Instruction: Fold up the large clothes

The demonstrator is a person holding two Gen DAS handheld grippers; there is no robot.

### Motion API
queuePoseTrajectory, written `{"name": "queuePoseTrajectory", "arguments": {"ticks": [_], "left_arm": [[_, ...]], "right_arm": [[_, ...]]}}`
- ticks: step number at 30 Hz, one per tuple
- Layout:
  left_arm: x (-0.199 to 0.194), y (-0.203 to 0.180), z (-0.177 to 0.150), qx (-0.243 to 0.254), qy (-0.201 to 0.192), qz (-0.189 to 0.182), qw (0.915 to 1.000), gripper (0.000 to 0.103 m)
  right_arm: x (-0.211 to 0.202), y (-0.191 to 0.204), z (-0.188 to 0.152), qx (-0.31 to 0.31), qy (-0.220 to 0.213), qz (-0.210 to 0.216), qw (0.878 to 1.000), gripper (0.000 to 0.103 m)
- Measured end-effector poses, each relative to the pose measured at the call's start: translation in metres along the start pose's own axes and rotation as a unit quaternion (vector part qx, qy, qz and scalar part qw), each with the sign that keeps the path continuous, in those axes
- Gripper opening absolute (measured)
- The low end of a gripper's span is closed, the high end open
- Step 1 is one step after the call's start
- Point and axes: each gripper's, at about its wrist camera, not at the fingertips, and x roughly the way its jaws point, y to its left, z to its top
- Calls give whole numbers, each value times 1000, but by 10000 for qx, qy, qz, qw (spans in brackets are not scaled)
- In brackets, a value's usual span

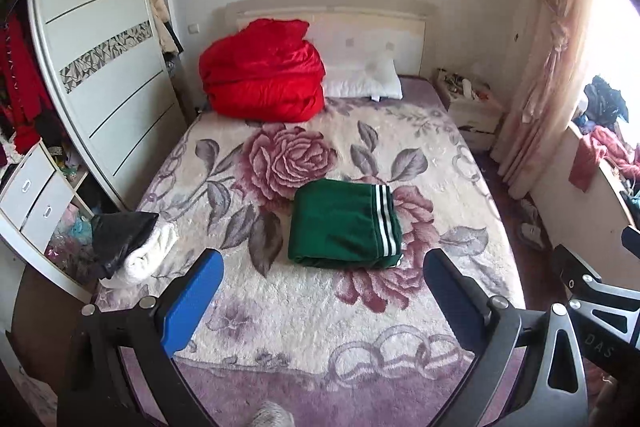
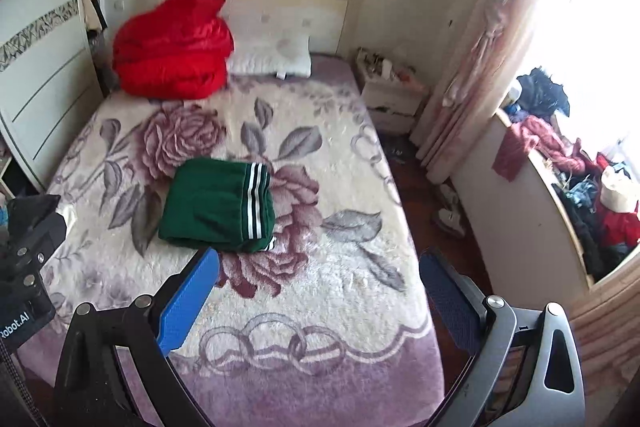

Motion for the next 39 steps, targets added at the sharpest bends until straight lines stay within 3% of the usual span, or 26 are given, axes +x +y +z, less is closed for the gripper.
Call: {"name": "queuePoseTrajectory", "arguments": {"ticks": [9, 15, 39], "left_arm": [[-51, 3, -7, -39, -287, 83, 9995, 102], [-71, 7, -11, -73, -439, 95, 9990, 102], [-86, 17, -17, -127, -461, 204, 9986, 103]], "right_arm": [[-85, -20, -7, 40, -266, 58, 9996, 102], [-112, -30, -9, 6, -376, 60, 9993, 102], [-120, -36, 3, -110, -507, 368, 9980, 103]]}}
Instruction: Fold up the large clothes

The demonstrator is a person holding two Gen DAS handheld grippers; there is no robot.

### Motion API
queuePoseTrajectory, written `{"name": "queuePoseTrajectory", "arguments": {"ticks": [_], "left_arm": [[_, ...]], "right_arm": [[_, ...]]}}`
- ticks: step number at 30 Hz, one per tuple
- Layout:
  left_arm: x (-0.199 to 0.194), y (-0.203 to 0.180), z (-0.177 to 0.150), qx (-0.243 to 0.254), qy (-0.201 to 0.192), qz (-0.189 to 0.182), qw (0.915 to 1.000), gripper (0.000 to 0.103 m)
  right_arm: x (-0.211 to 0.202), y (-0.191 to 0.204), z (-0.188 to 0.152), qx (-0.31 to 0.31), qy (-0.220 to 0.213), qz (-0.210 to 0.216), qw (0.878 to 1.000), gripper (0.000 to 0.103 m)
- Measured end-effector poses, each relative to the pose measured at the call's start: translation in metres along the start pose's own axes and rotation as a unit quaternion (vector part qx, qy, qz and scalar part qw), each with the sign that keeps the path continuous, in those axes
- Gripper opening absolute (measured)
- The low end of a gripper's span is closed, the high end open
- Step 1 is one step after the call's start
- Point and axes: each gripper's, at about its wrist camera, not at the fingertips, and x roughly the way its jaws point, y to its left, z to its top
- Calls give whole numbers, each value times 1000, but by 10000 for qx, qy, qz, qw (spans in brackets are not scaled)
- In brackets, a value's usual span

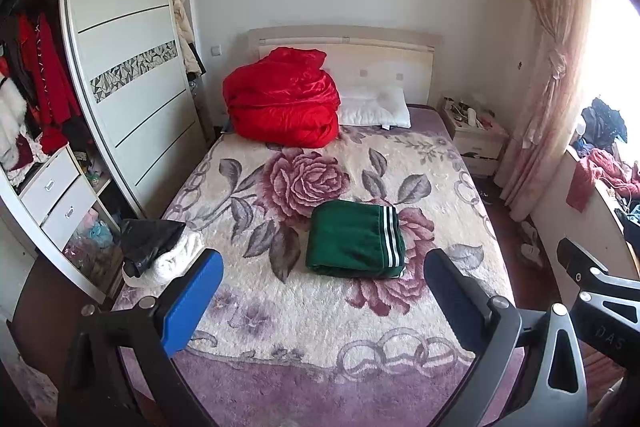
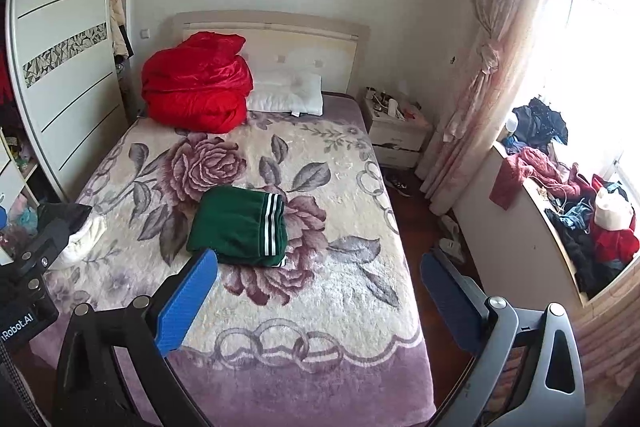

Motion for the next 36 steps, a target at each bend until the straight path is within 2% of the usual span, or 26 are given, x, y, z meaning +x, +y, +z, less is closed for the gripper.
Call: {"name": "queuePoseTrajectory", "arguments": {"ticks": [18, 36], "left_arm": [[-5, 4, 6, 13, -65, 53, 10000, 103], [-12, 11, 7, 18, -86, 42, 10000, 103]], "right_arm": [[-7, 5, 6, 14, -93, 85, 9999, 103], [-18, 15, -5, 108, -80, 153, 9998, 103]]}}
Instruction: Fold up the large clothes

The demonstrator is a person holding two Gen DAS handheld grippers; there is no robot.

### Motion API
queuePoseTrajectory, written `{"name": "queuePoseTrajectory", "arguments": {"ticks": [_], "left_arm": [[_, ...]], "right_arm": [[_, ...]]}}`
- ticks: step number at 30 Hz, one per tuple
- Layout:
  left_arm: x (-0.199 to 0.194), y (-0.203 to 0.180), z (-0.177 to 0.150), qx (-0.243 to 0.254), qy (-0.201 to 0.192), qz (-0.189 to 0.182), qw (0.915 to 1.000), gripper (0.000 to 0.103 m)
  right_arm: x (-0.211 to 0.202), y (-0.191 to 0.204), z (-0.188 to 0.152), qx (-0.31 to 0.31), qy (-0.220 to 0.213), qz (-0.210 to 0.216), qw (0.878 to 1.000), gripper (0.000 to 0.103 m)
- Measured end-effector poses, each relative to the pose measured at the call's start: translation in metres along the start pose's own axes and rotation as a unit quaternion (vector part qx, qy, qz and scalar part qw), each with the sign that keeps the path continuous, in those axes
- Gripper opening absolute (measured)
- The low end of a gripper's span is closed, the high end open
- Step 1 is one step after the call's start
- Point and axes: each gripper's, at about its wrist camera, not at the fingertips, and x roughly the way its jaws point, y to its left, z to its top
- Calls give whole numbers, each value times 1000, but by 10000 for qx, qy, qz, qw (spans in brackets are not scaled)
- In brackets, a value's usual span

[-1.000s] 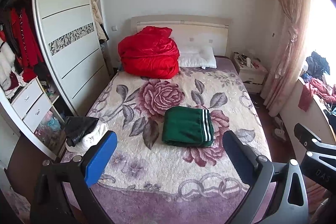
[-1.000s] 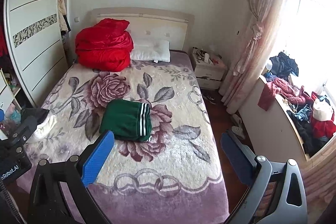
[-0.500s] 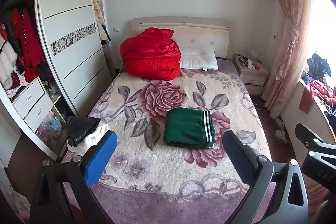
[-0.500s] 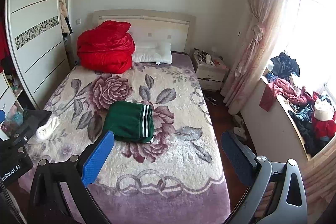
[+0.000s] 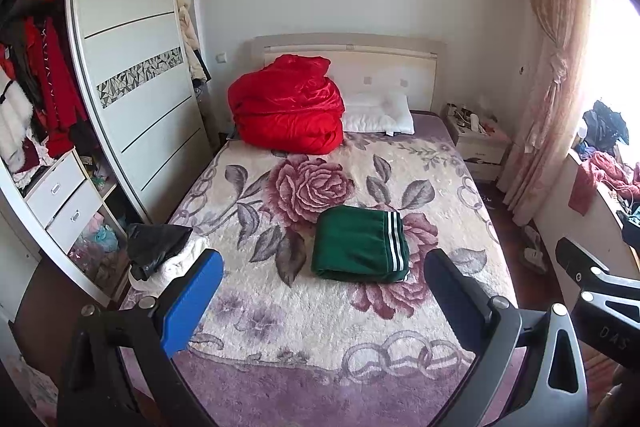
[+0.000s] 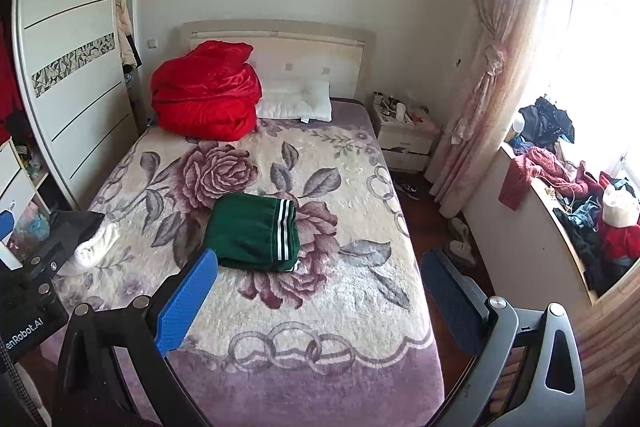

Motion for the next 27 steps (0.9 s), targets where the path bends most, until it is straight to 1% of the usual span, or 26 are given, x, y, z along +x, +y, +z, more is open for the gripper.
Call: {"name": "queuePoseTrajectory", "arguments": {"ticks": [7, 13, 15, 27], "left_arm": [[-2, -1, 0, 9, -18, 21, 10000, 103], [-2, -1, 1, -1, -16, 16, 10000, 103], [-2, -1, 0, 8, -22, 10, 10000, 103], [-5, -3, 3, 25, -69, 53, 10000, 103]], "right_arm": [[3, 1, 2, -12, 0, 8, 10000, 103], [1, 1, -2, 7, 9, 12, 10000, 103], [-2, 2, -8, 28, 6, 0, 10000, 103], [-3, 2, -9, 44, 11, -9, 10000, 103]]}}
